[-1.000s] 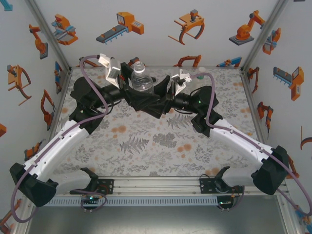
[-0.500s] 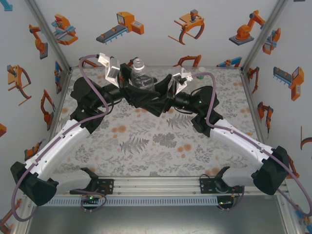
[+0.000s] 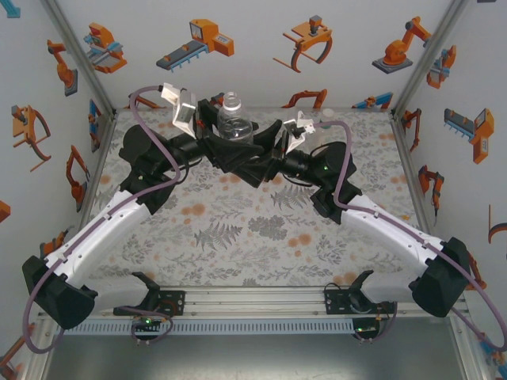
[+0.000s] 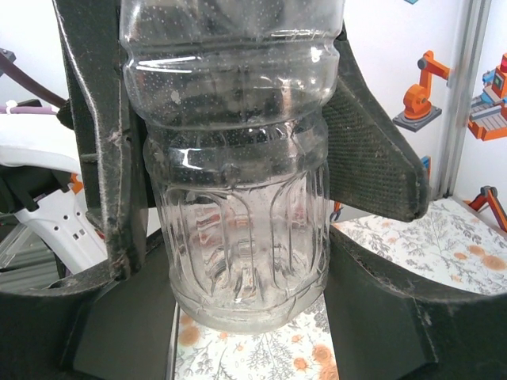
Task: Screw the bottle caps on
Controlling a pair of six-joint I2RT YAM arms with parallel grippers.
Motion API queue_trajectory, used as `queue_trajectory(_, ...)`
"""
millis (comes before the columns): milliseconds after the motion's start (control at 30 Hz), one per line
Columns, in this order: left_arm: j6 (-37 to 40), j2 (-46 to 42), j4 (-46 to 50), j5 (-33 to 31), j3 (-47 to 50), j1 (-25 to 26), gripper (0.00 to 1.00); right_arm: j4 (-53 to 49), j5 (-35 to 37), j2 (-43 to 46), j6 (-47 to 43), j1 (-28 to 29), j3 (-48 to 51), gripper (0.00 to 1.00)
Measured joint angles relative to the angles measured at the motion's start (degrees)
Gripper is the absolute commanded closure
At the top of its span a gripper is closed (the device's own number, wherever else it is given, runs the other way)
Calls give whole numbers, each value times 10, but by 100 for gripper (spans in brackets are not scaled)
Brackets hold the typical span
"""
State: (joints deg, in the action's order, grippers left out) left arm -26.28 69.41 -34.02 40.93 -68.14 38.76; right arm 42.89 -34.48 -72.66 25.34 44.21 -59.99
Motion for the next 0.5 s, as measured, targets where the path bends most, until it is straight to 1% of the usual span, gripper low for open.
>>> queue_trajectory(133, -2, 0, -6, -2, 0, 2, 51, 0, 6, 4, -3, 3, 1, 80)
queue_trajectory(167, -3, 0, -8, -2, 0, 3, 52, 0, 7, 5, -3, 3, 1, 79)
queue_trajectory(200, -3, 0, -9, -2, 0, 3, 53, 0, 8, 6, -3, 3, 2, 74)
queue_trajectory(267, -4, 0, -9, -2, 0, 4, 54, 1, 10, 8, -4, 3, 4, 56)
queue_trajectory(333, -4, 0, -7, -2, 0, 6, 56, 2, 14, 13, -5, 5, 9, 41)
queue_trajectory(400, -1, -1, -1, -3, 0, 8, 57, 0, 17, 19, -6, 6, 16, 33)
queue_trajectory(500, 16, -7, 29, -9, 0, 10, 58, -13, 16, 29, -9, 10, 21, 28)
